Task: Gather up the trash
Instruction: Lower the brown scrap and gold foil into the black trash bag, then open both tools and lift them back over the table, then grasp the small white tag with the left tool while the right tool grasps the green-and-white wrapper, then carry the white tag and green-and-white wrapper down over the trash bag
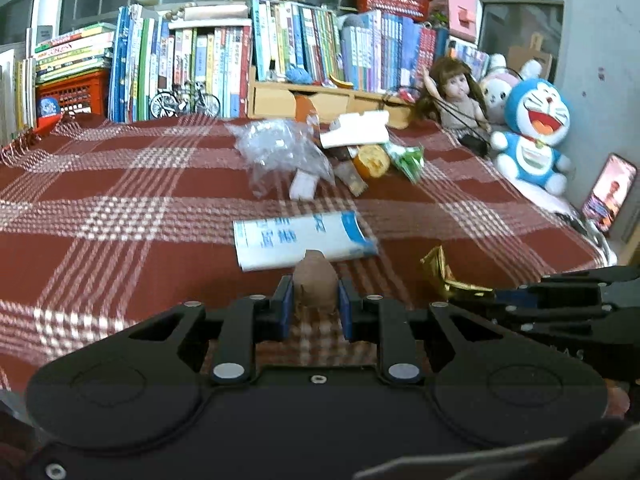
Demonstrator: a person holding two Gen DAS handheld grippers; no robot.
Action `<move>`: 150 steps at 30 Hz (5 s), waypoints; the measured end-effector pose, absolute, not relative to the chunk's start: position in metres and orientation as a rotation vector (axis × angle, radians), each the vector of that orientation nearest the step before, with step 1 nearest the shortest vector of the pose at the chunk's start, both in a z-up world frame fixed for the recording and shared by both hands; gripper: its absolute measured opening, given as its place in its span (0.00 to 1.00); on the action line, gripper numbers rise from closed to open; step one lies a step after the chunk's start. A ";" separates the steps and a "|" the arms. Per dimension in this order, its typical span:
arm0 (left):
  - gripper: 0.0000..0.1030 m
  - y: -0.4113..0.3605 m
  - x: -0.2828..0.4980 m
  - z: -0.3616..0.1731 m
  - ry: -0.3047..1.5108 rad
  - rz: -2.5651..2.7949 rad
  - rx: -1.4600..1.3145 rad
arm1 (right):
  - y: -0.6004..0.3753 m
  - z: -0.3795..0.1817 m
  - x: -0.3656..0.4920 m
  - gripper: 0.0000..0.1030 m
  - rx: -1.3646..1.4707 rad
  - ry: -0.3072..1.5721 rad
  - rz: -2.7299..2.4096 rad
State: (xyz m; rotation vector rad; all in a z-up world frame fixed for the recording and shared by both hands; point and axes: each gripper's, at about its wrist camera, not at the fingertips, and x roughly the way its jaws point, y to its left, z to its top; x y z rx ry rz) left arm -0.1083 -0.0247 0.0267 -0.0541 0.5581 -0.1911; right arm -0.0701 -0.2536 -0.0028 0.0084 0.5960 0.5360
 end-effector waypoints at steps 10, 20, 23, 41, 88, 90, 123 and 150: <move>0.21 -0.028 -0.137 -0.009 0.701 -0.197 -0.030 | -0.249 -0.041 -0.105 0.22 0.012 0.733 0.562; 0.21 -0.030 -0.136 -0.064 0.887 -0.130 -0.018 | -0.239 -0.090 -0.120 0.21 -0.001 0.857 0.543; 0.21 -0.029 -0.132 -0.080 0.934 -0.110 -0.014 | -0.237 -0.102 -0.121 0.21 0.001 0.897 0.541; 0.22 -0.025 -0.114 -0.135 1.094 -0.040 -0.044 | -0.230 -0.146 -0.104 0.22 0.053 1.069 0.512; 0.45 -0.032 0.065 0.020 0.630 -0.095 -0.033 | -0.299 0.022 0.097 0.85 0.032 0.525 0.245; 0.41 -0.031 0.082 0.012 0.676 -0.094 -0.050 | -0.303 0.018 0.120 0.85 0.040 0.539 0.208; 0.21 -0.039 0.055 0.044 0.581 -0.161 -0.036 | -0.302 0.037 0.124 0.58 0.031 0.550 0.295; 0.21 -0.001 -0.096 0.025 0.626 -0.178 -0.075 | -0.265 0.005 -0.050 0.58 0.104 0.583 0.484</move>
